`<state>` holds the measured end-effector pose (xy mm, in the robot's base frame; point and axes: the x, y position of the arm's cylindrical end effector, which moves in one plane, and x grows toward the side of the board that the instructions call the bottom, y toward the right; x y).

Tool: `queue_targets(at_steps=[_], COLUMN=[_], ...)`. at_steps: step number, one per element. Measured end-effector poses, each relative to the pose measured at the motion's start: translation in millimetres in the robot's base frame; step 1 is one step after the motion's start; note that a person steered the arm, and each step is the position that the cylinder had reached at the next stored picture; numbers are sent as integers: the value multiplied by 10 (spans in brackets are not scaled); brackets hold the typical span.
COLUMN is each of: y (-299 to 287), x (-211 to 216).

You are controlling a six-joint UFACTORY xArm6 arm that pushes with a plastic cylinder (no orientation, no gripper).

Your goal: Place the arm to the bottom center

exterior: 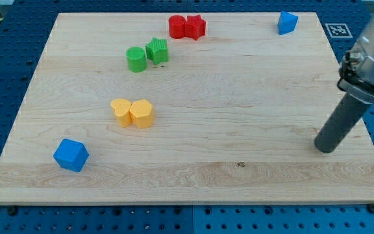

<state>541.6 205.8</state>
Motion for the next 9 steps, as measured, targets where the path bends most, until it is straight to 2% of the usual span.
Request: queue_targets(at_steps=[3, 5, 9], y=[-454, -769, -2183], x=[275, 745, 745])
